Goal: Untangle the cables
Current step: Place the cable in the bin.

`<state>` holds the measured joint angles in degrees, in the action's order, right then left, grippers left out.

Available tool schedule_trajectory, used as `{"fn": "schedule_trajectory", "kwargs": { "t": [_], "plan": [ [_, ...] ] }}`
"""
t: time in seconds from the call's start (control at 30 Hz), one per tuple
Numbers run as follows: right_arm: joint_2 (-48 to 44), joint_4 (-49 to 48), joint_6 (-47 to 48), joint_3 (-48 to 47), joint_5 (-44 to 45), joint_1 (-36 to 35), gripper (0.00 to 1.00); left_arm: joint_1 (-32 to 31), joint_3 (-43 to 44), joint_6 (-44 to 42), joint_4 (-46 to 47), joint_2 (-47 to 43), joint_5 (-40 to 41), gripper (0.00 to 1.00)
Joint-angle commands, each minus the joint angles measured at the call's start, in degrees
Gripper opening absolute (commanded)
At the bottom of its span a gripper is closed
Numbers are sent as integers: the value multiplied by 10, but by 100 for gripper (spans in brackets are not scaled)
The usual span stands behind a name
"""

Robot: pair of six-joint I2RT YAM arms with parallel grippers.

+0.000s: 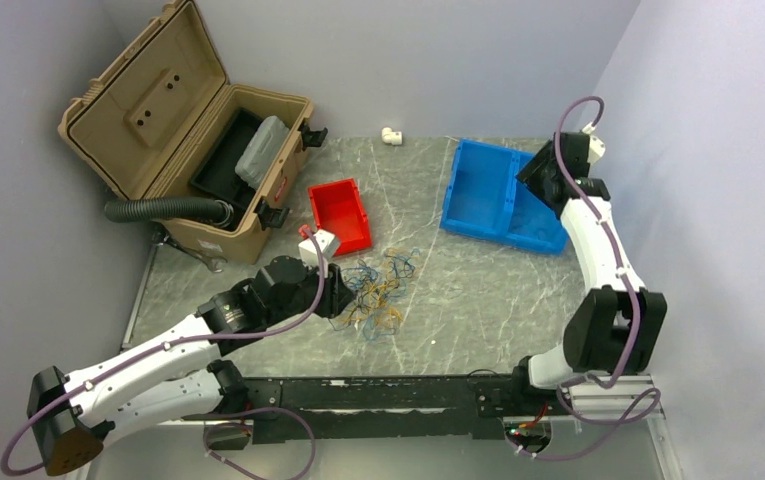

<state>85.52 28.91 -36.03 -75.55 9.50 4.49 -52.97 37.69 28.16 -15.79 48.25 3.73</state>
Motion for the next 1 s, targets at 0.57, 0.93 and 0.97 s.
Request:
{"fn": "schedule_trajectory", "kwargs": {
  "t": [0.57, 0.93, 0.97],
  "plan": [
    [-227, -112, 25, 269, -157, -265, 70, 0, 19, 3, 6, 24, 54, 79],
    [-255, -145, 13, 350, -207, -277, 100, 1, 33, 3, 15, 65, 64, 100],
    [-254, -150, 10, 355, -210, -280, 100, 1, 34, 2, 15, 69, 66, 99]
  ]
}}
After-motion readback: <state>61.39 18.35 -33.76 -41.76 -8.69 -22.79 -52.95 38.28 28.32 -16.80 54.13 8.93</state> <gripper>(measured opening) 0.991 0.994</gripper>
